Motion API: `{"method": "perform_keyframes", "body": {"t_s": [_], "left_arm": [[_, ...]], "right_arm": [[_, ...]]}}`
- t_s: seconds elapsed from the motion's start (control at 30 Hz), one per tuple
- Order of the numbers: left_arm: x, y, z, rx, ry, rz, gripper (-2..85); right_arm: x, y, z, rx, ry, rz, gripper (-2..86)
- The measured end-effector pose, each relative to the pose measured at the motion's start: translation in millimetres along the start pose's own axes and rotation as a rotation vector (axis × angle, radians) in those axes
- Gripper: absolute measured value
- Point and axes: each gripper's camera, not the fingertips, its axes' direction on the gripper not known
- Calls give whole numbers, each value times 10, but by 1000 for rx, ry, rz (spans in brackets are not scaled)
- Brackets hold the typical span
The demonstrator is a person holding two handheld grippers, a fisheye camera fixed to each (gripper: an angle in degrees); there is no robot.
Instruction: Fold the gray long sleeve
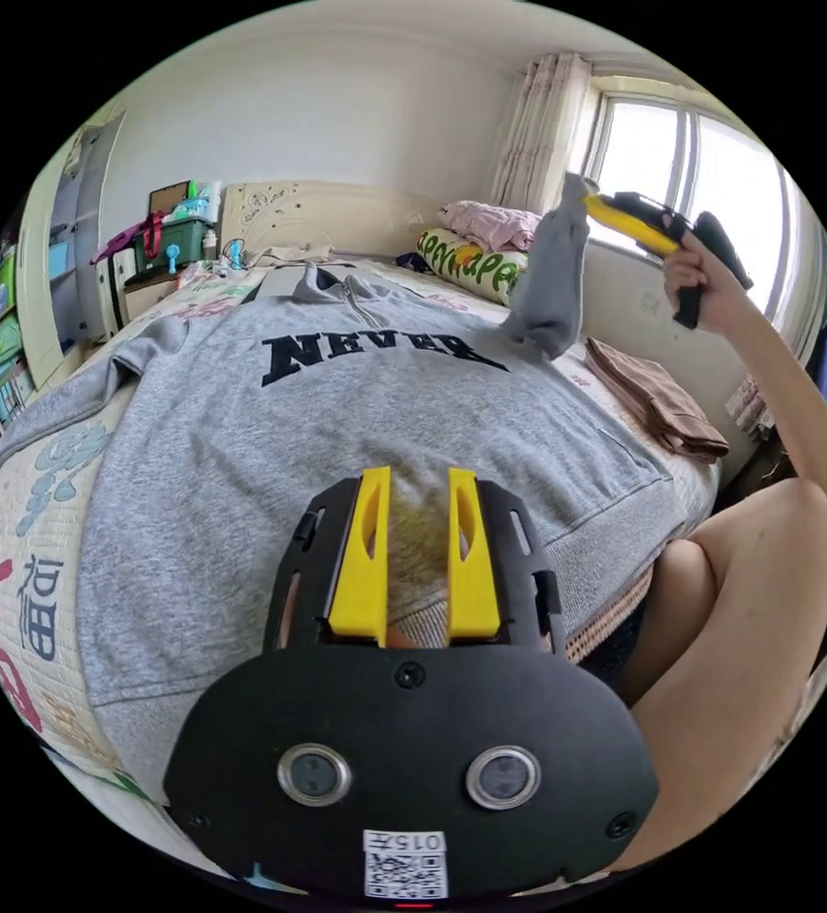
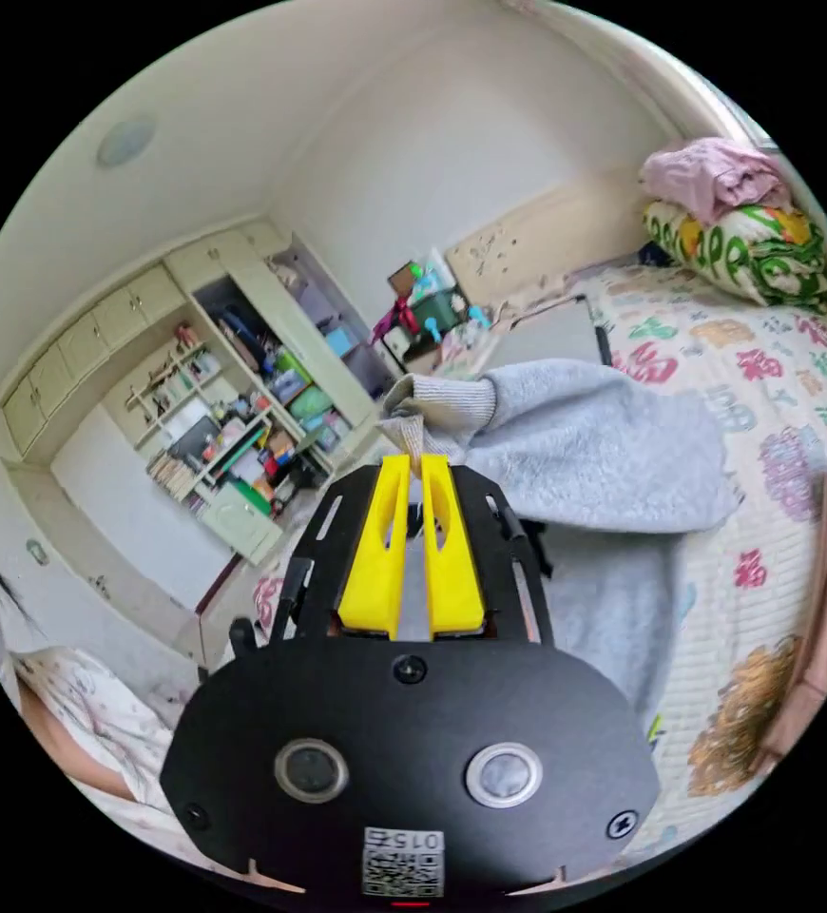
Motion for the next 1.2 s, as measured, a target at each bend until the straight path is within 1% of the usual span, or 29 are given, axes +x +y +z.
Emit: {"method": "perform_keyframes", "body": {"t_s": [0.03, 0.07, 0.1, 0.13, 0.23, 0.3, 0.37, 0.43, 0.47, 0.5, 0.57, 0.6, 0.67, 0.7, 0.77, 0.83, 0.9, 1.07, 1.13, 1.2], "left_arm": [[-206, -85, -98, 5, 78, -71, 91], [-330, -123, -145, 9, 124, -124, 91], [-589, -184, -240, 25, 227, -238, 92], [-817, -221, -345, 69, 324, -338, 98], [-1134, -351, -505, 132, 489, -486, 118], [-1227, -456, -472, 118, 592, -554, 133], [-1267, -567, -402, 92, 680, -601, 142], [-1343, -633, -320, 123, 793, -712, 148], [-1370, -636, -298, 140, 827, -747, 149], [-1412, -645, -265, 176, 884, -807, 149], [-1414, -744, -309, 190, 873, -824, 146], [-1383, -842, -339, 169, 841, -807, 143], [-1329, -980, -301, 84, 796, -792, 130], [-1293, -1060, -262, 46, 783, -772, 116], [-1260, -1124, -218, 30, 789, -775, 73], [-1231, -1163, -255, 48, 780, -797, 19], [-1160, -1221, -362, 83, 776, -748, 8], [-947, -1346, -811, 138, 651, -624, 1], [-901, -1336, -1053, 162, 561, -589, 1], [-870, -1307, -1192, 164, 518, -556, 1]], "right_arm": [[-96, 377, 399, -107, 11, -6, 10], [-130, 561, 587, -162, 26, -3, 9], [-187, 905, 934, -282, 73, -2, 9], [-251, 1184, 1224, -407, 137, -41, 9], [-380, 1738, 1690, -615, 234, -178, 9], [-412, 2012, 1845, -665, 263, -230, 9], [-405, 2291, 1934, -648, 289, -267, 9], [-288, 2718, 2019, -586, 301, -301, 9], [-248, 2815, 2049, -593, 299, -308, 9], [-193, 2956, 2122, -645, 319, -336, 10], [-143, 3189, 2150, -645, 355, -436, 10], [-84, 3350, 2168, -654, 360, -487, 10], [39, 3534, 2215, -695, 362, -517, 11], [115, 3623, 2234, -714, 366, -538, 11], [210, 3712, 2228, -717, 371, -575, 12], [353, 3739, 2175, -717, 373, -585, 13], [465, 3692, 2086, -699, 361, -575, 15], [679, 3427, 1698, -619, 287, -576, 22], [760, 3261, 1480, -602, 259, -607, 6], [848, 3102, 1329, -599, 253, -622, 0]]}}
